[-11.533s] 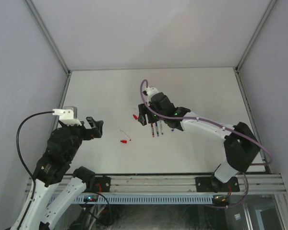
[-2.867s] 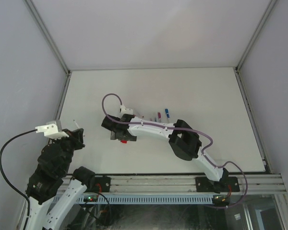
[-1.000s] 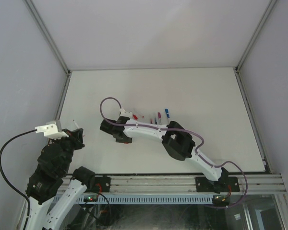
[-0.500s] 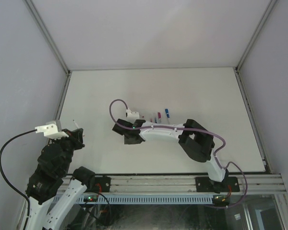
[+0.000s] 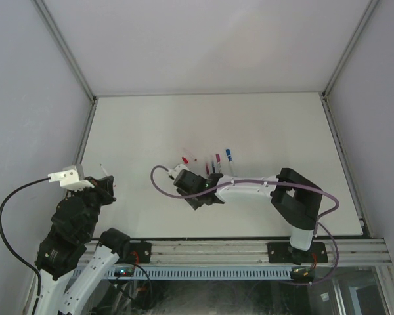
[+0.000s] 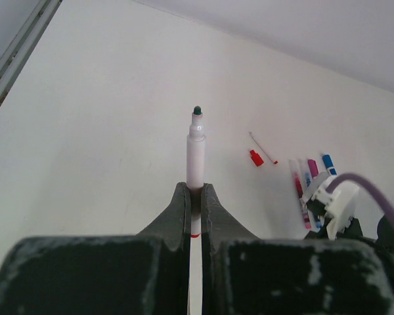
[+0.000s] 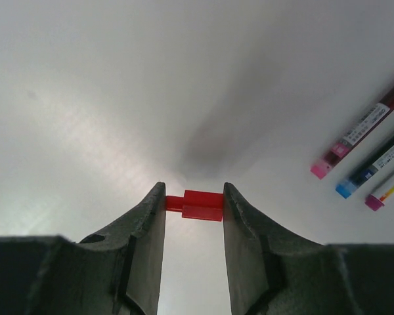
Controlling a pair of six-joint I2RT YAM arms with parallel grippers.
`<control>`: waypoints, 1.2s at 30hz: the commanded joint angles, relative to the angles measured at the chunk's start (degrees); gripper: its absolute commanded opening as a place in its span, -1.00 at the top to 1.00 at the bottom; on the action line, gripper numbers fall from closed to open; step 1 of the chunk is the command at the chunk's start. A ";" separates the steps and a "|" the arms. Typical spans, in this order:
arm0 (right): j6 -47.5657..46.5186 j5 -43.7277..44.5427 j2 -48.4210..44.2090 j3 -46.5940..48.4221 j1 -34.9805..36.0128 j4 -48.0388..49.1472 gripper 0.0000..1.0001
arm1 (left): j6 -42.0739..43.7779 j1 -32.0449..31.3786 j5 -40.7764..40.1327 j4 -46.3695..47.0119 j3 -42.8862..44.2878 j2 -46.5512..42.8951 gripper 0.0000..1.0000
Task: Insert the pens into the pen caps
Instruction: Pick up the pen cap from the center of the board, then place the pen cap at the center of the board.
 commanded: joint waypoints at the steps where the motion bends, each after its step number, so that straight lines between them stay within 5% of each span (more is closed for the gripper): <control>1: -15.21 -3.73 -4.37 -2.79 -0.28 2.71 1.00 | 0.54 0.28 0.52 1.95 1.66 -0.06 1.00; 16: -23.05 -2.42 -0.84 -2.99 0.00 0.98 0.89 | 0.36 0.25 0.35 1.94 1.59 0.09 1.00; 36: -13.29 -0.66 -8.66 -2.81 0.16 5.68 -0.42 | 0.37 0.26 0.60 2.03 1.52 0.42 0.99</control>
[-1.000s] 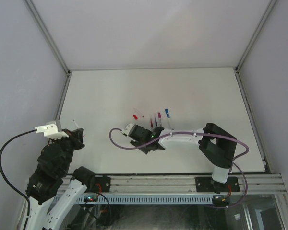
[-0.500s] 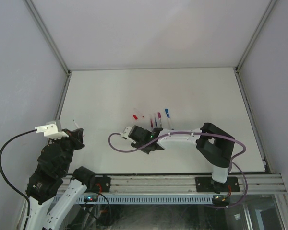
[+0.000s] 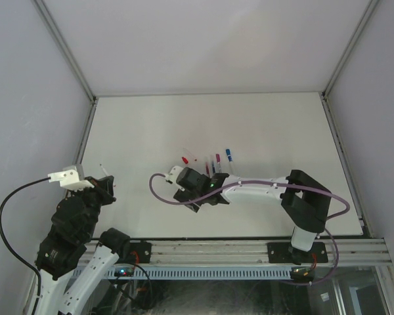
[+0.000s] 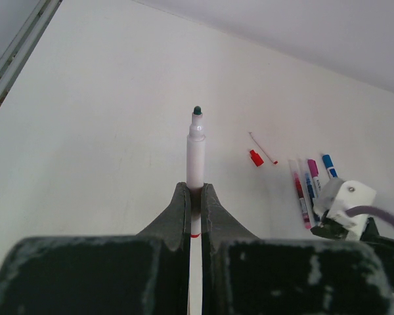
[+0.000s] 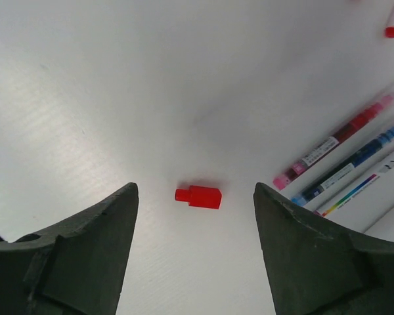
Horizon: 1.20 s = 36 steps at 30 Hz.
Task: Insert the pens into the pen caps
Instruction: Place the pen cap at the center of the board, then pick up the pen cap from the center of the board.
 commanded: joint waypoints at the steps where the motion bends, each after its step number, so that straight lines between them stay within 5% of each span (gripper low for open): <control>1: 6.61 2.37 -5.27 0.64 0.11 4.48 -0.44 | 0.37 0.25 0.60 2.03 1.57 0.49 1.00; 11: 38.09 17.66 -9.38 0.64 0.83 1.05 -0.56 | 0.54 0.25 0.63 2.21 1.46 0.51 0.99; 21: 80.53 16.43 -4.79 3.98 1.10 -17.45 -0.46 | 0.54 0.26 0.65 2.25 1.50 0.43 1.00; 28: 86.66 16.61 5.59 16.48 1.69 -32.94 -0.43 | 0.65 0.27 0.55 2.24 1.41 0.29 1.00; 36: 86.77 14.40 11.66 22.62 -0.81 -38.19 -0.31 | 0.64 0.25 0.45 2.21 1.35 0.30 0.99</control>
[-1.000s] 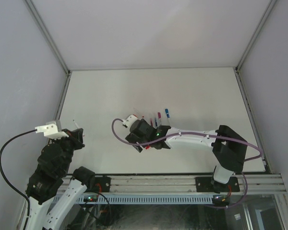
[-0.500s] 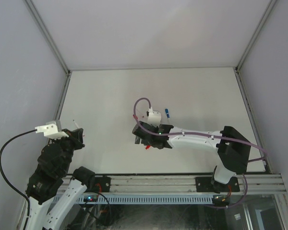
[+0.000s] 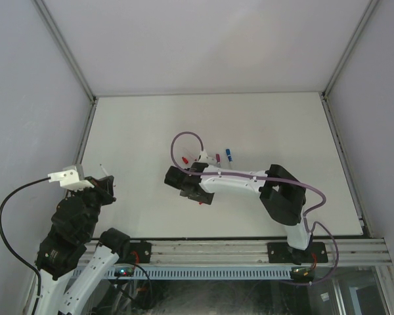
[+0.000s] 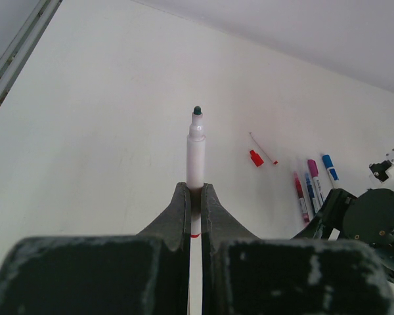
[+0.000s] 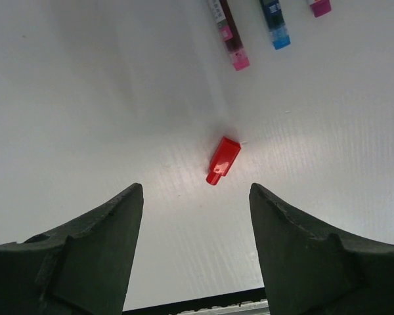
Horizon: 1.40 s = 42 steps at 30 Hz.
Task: Insert the pens into the pen caps
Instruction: Pick up the pen cap from the center of the board.
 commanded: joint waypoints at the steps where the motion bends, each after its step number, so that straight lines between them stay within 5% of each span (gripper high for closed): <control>1: 2.99 -0.84 1.05 2.36 -1.28 -4.57 -0.30 | 0.63 0.25 0.50 2.17 1.37 0.32 1.00; 34: 4.46 -4.59 4.87 -1.72 -4.41 -0.18 0.33 | 0.89 0.25 0.69 2.51 1.26 0.95 0.99; 42: 3.03 -6.04 4.66 -3.27 -4.61 2.36 1.00 | 0.89 0.25 0.87 2.38 1.28 1.04 1.00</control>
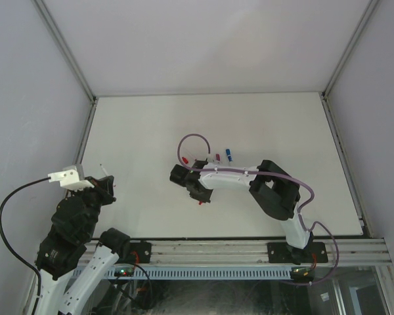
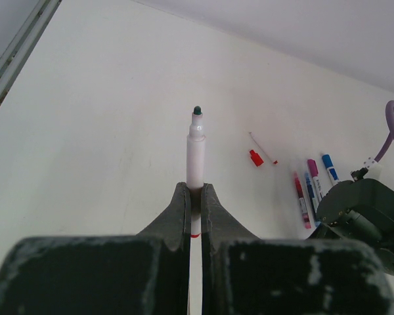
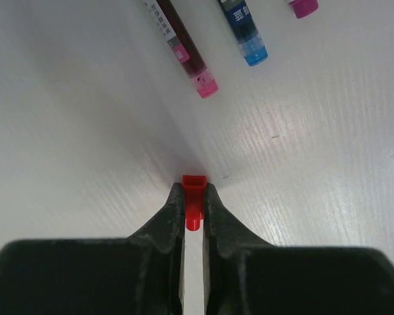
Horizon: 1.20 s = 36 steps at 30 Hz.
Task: Insert the pens into the pen caps
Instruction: Pick up the pen cap from the center of the board.
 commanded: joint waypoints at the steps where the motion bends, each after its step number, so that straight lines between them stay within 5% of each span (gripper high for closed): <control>1: -0.51 -1.04 -0.28 -1.41 -0.46 1.64 1.00 | 0.89 0.25 0.80 2.42 1.32 0.99 1.00; 8: -3.76 3.21 -6.10 -3.01 -0.19 3.74 1.00 | 1.56 0.25 2.43 3.39 0.64 1.20 0.96; 23: -44.80 0.32 -29.10 -21.83 3.14 40.59 1.00 | 3.10 0.26 5.69 4.15 0.66 5.53 1.00; 36: -49.20 -13.40 -42.80 -33.78 -4.82 52.22 1.00 | 3.45 0.31 8.16 4.95 0.93 10.41 1.00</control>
